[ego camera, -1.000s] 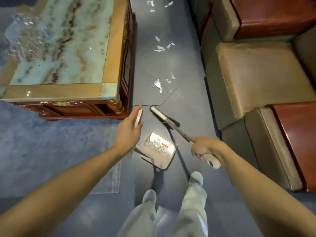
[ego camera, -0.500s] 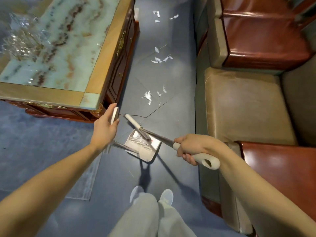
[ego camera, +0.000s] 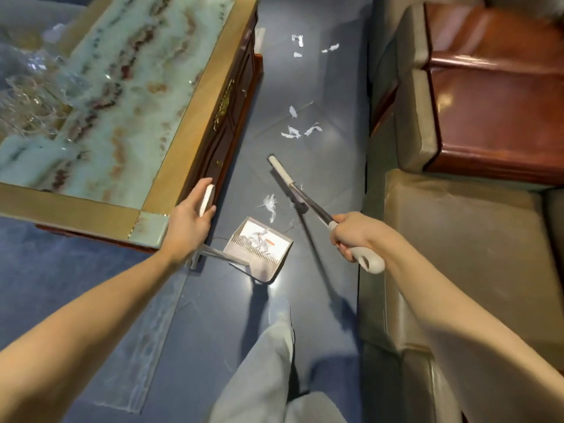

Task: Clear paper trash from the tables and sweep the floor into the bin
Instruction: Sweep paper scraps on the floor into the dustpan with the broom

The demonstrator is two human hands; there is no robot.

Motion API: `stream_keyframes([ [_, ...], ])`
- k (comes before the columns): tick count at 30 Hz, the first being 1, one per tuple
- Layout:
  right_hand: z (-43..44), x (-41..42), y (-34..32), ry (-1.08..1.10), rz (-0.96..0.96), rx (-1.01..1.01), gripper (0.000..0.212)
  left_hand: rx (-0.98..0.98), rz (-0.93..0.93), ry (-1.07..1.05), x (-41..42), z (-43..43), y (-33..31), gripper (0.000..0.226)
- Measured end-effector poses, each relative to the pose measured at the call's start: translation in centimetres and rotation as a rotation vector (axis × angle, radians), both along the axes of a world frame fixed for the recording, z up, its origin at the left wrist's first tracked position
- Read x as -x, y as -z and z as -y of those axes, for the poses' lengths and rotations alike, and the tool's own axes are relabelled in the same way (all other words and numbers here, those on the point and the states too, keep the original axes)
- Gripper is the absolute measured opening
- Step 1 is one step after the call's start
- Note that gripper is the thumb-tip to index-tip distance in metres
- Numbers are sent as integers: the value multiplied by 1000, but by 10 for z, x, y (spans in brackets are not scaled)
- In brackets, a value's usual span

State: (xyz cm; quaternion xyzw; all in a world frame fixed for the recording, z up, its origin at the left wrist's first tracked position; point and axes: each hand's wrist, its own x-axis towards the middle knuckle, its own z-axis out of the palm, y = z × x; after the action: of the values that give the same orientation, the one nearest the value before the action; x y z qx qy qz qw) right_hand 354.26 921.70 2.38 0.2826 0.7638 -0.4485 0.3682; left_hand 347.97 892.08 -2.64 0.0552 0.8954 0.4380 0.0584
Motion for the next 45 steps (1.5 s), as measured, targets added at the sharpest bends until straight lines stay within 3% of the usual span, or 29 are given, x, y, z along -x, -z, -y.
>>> stream_keyframes([
  [6, -38, 93, 34, -211, 66, -213, 35, -7, 33, 43, 82, -4, 5, 58],
  [15, -5, 116, 31, -329, 201, 0, 56, 17, -25, -35, 119, -27, 17, 65],
  [21, -16, 121, -16, -143, 418, 204, 39, -3, 17, -70, 132, -36, 13, 64],
  [25, -32, 133, -40, -33, 471, 239, 56, -2, 19, 0, 139, -47, 7, 63],
  [30, -65, 151, -61, -211, 179, 139, 42, -50, -1, 3, 171, -72, -5, 62],
  [37, -145, 245, -55, -211, 76, 78, 44, -73, -32, -85, 261, -146, -9, 63],
  [41, -194, 331, -51, -296, 15, 21, 8, -21, -67, -99, 323, -194, -5, 61],
  [45, -232, 402, -37, -145, -9, 44, 23, -5, -71, -118, 373, -233, -5, 60],
])
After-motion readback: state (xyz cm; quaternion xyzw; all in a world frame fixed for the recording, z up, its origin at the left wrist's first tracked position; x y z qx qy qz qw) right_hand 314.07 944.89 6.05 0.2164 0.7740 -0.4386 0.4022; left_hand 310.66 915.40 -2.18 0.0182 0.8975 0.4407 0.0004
